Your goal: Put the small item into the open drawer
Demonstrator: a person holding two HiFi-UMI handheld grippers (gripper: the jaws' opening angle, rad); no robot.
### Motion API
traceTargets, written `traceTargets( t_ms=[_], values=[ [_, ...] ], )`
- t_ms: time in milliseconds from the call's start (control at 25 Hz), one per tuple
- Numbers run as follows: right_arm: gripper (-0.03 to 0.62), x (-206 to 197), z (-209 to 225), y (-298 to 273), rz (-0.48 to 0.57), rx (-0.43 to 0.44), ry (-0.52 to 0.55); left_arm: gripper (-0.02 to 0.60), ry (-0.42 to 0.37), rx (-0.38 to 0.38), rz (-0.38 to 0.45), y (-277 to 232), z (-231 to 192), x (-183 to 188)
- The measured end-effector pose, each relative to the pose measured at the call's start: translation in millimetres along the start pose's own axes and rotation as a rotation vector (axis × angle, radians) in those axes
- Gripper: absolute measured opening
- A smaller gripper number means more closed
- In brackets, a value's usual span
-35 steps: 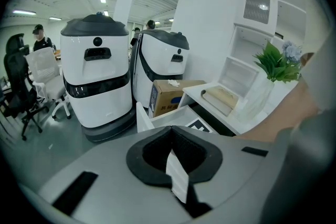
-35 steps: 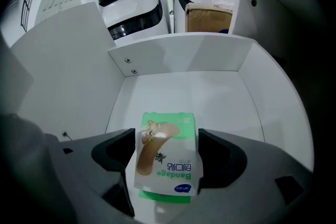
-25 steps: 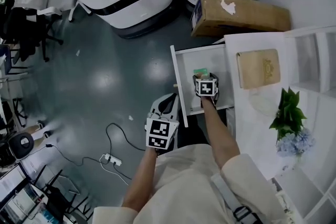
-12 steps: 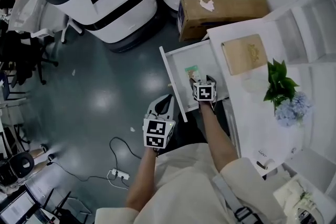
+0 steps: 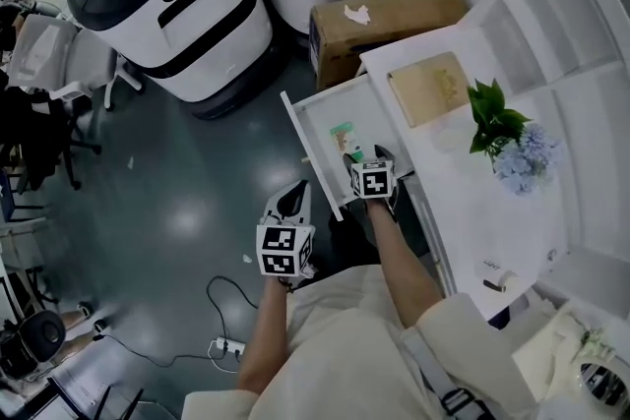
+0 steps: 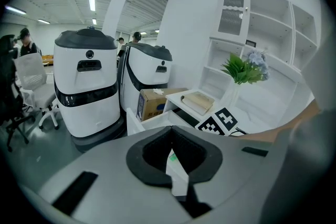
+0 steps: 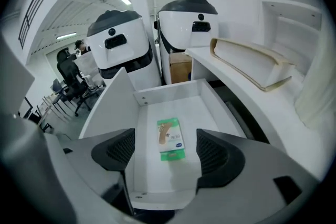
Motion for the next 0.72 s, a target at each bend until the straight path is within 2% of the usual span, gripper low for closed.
traceTargets(
  t_ms=[280, 720],
  values=[
    [0.377, -6.7, -11.0, 44.8, 0.101, 0.0, -0.015, 0.017, 0.02, 0.002, 0.012, 11.9, -0.4, -9.5],
    [0.377, -22.3, -26.1, 111.3, 0.24, 0.08, -0.007, 0.017, -0.034, -0.035, 0.012, 8.5, 24.5, -18.3]
  ],
)
Point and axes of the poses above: the fingertips, and each gripper's own axes: y backward along the fingers, z to its right, x out of its top, the point moved 6 cm from there along y, backward along the fingers, and after that the axes turned 9 degrees about -z, right-handed, at the moved point
